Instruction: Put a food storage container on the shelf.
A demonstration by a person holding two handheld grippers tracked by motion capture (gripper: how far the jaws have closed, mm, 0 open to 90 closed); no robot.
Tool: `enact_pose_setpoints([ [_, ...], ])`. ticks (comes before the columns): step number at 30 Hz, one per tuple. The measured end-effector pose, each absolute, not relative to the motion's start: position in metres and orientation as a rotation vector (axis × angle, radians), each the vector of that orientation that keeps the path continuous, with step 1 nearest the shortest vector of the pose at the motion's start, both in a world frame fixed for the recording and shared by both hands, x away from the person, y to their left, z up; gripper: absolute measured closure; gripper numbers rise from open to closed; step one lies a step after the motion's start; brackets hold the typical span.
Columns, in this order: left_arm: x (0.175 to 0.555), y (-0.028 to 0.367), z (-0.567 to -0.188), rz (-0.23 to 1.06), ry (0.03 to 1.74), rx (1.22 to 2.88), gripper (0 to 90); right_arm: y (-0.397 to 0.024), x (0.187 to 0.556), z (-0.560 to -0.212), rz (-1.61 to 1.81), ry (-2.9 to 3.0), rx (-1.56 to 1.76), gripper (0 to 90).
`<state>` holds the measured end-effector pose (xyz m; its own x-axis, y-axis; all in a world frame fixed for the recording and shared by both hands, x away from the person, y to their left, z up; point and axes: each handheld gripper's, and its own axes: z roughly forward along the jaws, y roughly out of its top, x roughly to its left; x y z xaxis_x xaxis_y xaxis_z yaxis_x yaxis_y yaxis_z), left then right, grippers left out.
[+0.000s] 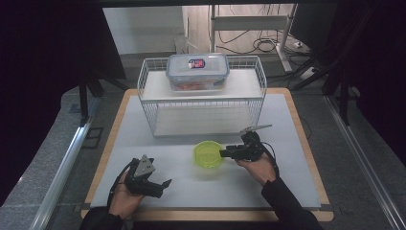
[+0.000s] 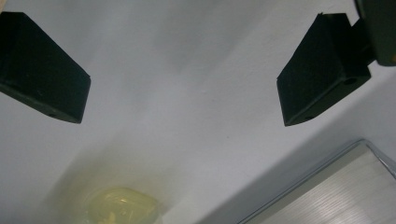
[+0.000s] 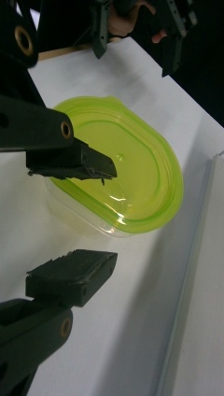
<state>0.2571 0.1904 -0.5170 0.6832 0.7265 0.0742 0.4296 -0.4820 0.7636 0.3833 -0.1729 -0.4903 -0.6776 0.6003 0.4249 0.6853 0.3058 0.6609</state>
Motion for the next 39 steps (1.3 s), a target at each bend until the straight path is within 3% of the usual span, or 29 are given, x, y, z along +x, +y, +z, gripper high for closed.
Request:
enact_pose_setpoints([
  [14, 0.257, 0.19, -0.518, 0.506, 0.881, 2.149, 2.8, -0.169, 0.402, -0.5, -1.267, -2.219, -1.244, 76.4],
  [39, 0.257, 0.189, -0.517, 0.507, 0.878, 2.147, 2.8, -0.169, 0.4, -0.489, -1.311, -2.143, -1.218, 81.3],
])
